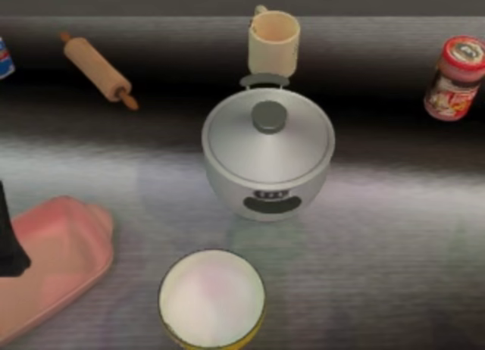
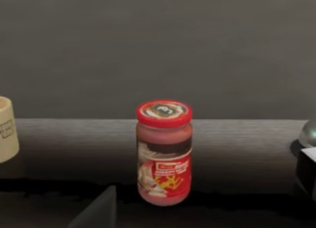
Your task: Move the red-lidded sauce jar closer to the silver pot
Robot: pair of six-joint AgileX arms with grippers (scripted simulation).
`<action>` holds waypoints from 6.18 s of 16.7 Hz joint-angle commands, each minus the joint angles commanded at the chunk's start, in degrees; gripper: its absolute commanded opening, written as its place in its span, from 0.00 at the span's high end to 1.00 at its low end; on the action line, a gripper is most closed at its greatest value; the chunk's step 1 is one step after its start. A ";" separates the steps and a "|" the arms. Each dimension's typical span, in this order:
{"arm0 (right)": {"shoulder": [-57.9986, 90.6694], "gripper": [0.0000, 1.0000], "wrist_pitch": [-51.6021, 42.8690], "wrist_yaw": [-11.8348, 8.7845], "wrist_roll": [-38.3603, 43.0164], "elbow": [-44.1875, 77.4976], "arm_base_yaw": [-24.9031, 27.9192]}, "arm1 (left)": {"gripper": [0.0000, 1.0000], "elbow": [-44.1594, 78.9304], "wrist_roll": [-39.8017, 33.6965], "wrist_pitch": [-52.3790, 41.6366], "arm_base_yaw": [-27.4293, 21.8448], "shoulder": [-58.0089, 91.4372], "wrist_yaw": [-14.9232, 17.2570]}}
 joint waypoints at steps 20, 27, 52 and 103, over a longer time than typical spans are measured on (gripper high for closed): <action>67.03 0.00 -40.69 -3.18 -10.95 72.41 0.39 | 0.00 0.00 0.00 0.00 0.00 0.00 0.00; 108.04 0.00 -64.30 -3.90 -18.94 114.56 -0.10 | 0.00 0.00 0.00 0.00 0.00 0.00 0.00; 154.93 0.00 -84.96 -4.98 -29.47 159.17 0.41 | 0.00 0.00 0.00 0.00 0.00 0.00 0.00; 120.79 1.00 -74.43 -5.33 -28.74 114.42 1.24 | 0.00 0.00 0.00 0.00 0.00 0.00 0.00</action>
